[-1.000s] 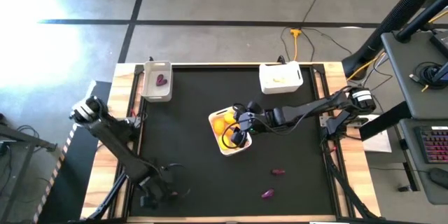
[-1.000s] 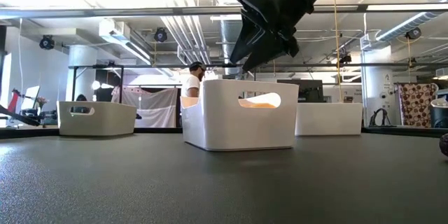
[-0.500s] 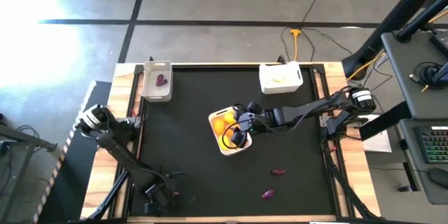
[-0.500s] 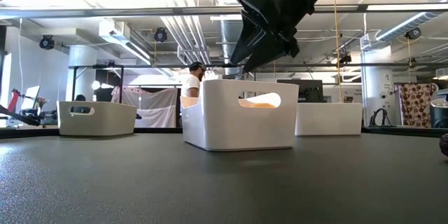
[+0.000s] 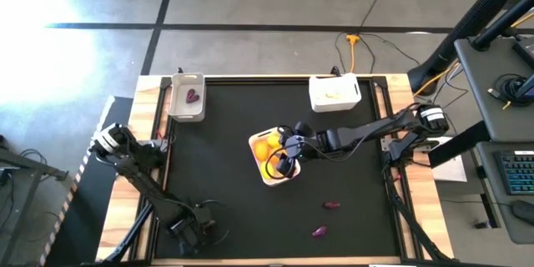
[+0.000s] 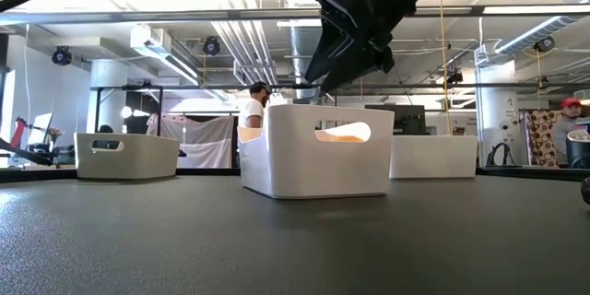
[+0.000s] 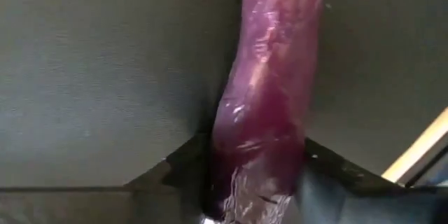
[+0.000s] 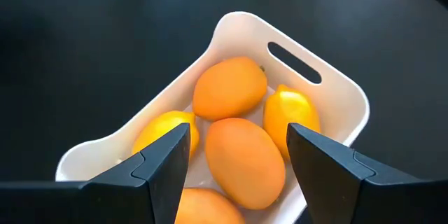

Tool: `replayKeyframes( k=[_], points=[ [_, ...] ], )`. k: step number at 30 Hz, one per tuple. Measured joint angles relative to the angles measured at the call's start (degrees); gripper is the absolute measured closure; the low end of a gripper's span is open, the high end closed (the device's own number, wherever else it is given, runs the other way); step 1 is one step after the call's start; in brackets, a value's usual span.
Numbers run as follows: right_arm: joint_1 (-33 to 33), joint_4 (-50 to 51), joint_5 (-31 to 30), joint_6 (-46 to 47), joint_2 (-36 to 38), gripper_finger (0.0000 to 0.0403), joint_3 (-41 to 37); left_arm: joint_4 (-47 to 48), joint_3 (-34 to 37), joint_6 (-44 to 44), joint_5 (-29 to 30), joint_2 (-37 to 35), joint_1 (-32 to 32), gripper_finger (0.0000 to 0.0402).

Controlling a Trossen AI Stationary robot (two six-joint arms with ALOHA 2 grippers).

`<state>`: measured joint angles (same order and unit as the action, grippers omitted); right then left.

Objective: Sort produce into baskets
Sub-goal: Put the eggplant into the gray bin

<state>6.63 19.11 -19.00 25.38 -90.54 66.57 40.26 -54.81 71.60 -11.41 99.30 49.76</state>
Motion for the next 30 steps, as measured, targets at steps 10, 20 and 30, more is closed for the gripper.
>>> replayKeyframes(
  k=[10,20,30],
  points=[
    [0.13,5.24,-0.03,-5.72,2.28,0.0174,4.92,9.37,0.22,0.03,9.05,-9.14,-3.54,0.0282],
    [0.46,11.41,-0.08,-8.07,6.09,0.0174,11.67,27.20,0.20,-4.98,27.46,-31.71,-27.90,0.0272],
    [7.18,18.01,-0.93,-5.65,10.51,0.0174,12.83,24.14,-5.23,-36.46,28.74,-42.85,-84.76,0.0272]
  ],
)
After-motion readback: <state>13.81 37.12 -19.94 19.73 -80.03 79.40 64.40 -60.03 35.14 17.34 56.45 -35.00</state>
